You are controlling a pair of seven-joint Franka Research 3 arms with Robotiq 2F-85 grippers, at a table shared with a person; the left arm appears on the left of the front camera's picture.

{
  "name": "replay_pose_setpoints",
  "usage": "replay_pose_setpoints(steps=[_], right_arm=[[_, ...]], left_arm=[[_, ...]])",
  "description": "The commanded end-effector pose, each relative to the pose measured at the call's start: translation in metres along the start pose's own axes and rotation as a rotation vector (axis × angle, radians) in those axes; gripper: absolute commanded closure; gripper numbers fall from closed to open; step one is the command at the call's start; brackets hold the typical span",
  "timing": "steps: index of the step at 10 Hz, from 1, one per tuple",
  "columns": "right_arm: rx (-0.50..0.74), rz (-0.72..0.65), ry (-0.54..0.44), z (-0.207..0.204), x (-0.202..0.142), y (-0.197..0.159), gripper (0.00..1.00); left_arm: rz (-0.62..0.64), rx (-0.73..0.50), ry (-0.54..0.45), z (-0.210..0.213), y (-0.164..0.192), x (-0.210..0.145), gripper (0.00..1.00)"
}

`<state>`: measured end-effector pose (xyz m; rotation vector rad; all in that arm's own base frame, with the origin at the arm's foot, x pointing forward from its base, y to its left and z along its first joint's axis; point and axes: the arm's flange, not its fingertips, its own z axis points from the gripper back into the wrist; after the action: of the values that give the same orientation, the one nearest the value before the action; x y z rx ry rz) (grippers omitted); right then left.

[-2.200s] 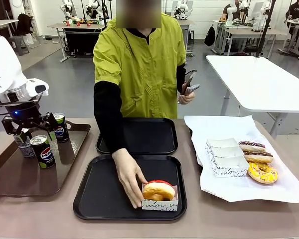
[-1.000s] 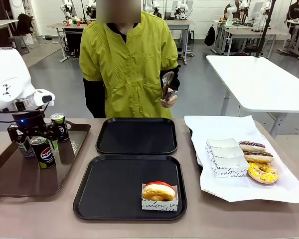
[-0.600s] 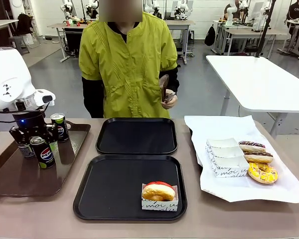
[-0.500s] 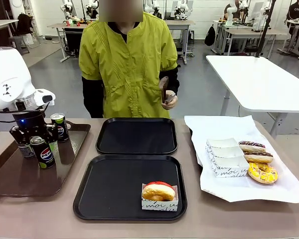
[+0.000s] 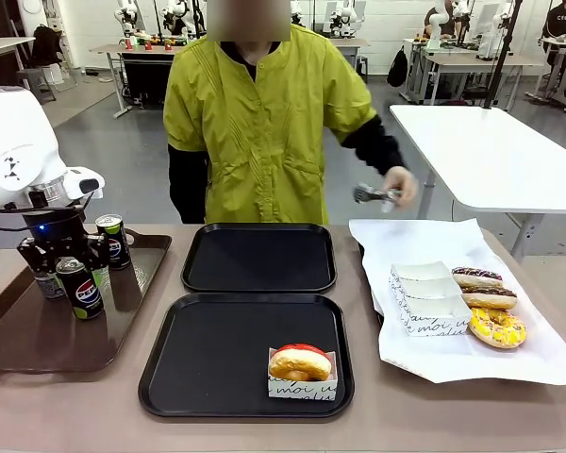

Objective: Set up donuts and drinks on trays.
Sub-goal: Pick up one Pepsi coke and place it on the Flat Tray.

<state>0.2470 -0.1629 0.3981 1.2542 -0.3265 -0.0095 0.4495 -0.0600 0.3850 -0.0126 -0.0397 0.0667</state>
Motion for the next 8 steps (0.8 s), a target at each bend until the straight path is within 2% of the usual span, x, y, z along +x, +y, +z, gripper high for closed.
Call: replay_pose_setpoints(steps=[1, 3, 5, 7, 8], right_arm=[[0.022, 0.021, -0.016, 0.0, 0.003, -0.001, 0.0], [0.022, 0.021, -0.016, 0.0, 0.003, -0.001, 0.0], [0.022, 0.021, -0.016, 0.0, 0.003, -0.001, 0.0], [0.022, 0.021, -0.016, 0.0, 0.003, -0.001, 0.0], [0.022, 0.021, -0.016, 0.0, 0.003, -0.001, 0.0]], left_arm=[[-0.081, -0.046, 0.029, 0.055, -0.017, -0.023, 1.0], [-0.178, -0.056, 0.045, 0.113, -0.034, -0.057, 1.0], [-0.212, -0.041, 0.033, 0.157, -0.045, -0.08, 1.0], [-0.18, -0.027, 0.013, 0.168, -0.044, -0.09, 1.0], [-0.101, -0.026, -0.015, 0.17, -0.037, -0.093, 1.0]])
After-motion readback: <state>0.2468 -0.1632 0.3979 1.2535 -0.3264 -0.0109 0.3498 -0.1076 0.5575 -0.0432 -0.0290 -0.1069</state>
